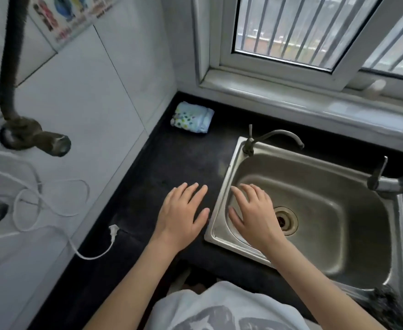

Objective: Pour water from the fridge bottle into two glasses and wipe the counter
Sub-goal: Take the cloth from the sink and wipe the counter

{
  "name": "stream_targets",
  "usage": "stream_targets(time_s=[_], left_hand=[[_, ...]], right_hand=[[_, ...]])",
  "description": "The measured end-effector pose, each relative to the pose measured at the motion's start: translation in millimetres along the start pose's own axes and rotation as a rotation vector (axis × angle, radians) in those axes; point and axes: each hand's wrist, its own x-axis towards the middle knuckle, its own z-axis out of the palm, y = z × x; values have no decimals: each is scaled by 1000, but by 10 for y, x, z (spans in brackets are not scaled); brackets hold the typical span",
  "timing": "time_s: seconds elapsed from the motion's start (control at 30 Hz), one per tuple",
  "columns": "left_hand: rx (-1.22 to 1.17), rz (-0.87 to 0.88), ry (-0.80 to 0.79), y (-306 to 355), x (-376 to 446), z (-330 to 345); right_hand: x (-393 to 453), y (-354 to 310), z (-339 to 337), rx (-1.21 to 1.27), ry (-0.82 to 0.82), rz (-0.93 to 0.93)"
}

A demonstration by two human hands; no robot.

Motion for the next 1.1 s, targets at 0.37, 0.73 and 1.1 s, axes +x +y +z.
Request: stream_targets(time_s=[0.37,0.73,1.1], left_hand=[[46,48,-12,-666,1544,25],[-33,-91,45,-1410,2876,289],[-221,-473,-60,-1437,3409,521]], right_hand=[[1702,-98,214,26,12,-15],[3011,-152,634,53,-23,63],[3426,-229,875,394,-111,417]])
